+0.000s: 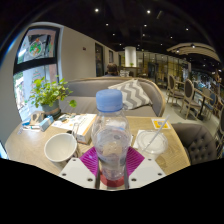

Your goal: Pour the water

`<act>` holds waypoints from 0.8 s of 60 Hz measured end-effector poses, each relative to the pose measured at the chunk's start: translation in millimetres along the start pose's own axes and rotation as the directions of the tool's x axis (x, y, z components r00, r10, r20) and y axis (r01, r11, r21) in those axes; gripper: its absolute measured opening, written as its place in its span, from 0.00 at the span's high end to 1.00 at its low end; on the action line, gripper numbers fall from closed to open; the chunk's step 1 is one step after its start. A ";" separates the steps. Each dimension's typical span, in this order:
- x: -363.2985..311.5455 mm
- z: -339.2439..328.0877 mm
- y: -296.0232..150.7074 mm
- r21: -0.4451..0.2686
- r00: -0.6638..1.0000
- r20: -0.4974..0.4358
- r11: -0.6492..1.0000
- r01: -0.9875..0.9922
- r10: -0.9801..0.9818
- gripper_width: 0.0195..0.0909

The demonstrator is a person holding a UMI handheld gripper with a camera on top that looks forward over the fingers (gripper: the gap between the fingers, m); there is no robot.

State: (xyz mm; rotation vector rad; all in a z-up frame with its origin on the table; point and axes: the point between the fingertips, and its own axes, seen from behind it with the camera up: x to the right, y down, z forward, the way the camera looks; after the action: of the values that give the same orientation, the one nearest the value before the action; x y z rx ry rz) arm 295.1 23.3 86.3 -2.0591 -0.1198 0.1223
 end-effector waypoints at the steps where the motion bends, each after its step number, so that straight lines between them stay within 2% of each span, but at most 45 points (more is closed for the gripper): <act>1: 0.2 1.9 3.5 -0.005 1.000 0.002 1.000 -0.003 0.003 0.82; 7: 3.3 8.5 26.0 -0.041 1.000 0.012 0.999 -0.027 0.028 0.81; 8: 3.2 8.6 20.9 -0.014 0.999 0.015 0.999 -0.034 0.035 0.81; 12: 4.4 7.1 21.7 -0.002 0.999 0.019 1.000 -0.031 0.031 0.80; 18: 4.9 5.2 23.8 0.006 1.000 0.013 1.000 -0.026 0.026 0.68; 24: 5.5 5.3 26.7 -0.034 0.999 0.009 0.999 -0.033 0.033 0.56; 27: 5.4 4.0 32.2 -0.072 0.999 0.004 0.996 -0.050 0.050 0.42; 31: 8.8 -5.1 36.8 -0.107 0.998 -0.017 0.992 -0.065 0.063 0.14; 33: 11.2 -12.6 37.9 -0.115 0.997 -0.033 0.991 -0.071 0.067 0.07; 48: -4.1 -108.4 48.7 -0.208 0.986 -0.145 0.971 -0.117 0.088 0.08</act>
State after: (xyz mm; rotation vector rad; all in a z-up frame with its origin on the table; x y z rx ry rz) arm 307.6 -94.7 94.4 -2.2844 0.0601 0.0345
